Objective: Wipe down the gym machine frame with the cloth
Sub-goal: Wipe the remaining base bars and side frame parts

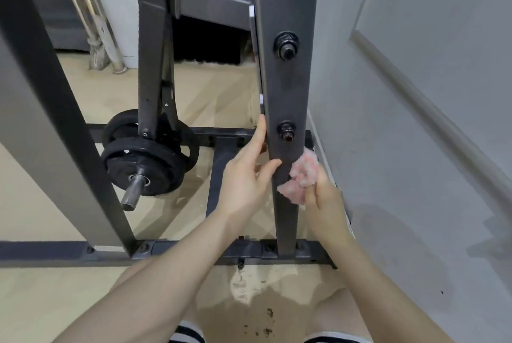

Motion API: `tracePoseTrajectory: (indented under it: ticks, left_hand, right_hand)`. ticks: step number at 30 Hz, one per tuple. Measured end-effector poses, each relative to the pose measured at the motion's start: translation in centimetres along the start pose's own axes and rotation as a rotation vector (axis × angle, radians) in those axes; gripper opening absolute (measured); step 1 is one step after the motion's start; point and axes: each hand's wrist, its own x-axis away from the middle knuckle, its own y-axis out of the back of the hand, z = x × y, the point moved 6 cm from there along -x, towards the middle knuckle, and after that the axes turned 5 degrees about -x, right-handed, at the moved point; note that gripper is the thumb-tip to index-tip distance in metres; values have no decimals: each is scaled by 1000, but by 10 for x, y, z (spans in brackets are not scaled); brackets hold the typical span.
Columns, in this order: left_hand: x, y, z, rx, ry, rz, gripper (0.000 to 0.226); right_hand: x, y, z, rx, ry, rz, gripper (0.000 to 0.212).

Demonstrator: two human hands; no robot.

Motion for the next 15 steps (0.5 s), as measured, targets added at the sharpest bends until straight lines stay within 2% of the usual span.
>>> tracePoseTrajectory:
  ticks: [2,4,5,8,11,15]
  left_hand:
    - [2,0,1,-1,4,-28,70]
    - [4,-2,2,16,3,-41,68]
    - [5,-2,1,23,4,-41,67]
    - [5,1,-5,19,-13,-73,68]
    - [6,-1,-6,27,1,-83,71]
    - [5,-2,-3,84,7,-87,66]
  right_hand:
    - [4,-3,1,154,15,8,39]
    - [-6,-10,8,72,104,-1,52]
    - [-13,-15,10,-4,131,-5,51]
    - [-10,-22,-11,-144,93,-26,26]
    - [6,-19,-41,14,-1,-39,32]
    - [-12,-17,-1,-148,225,25,43]
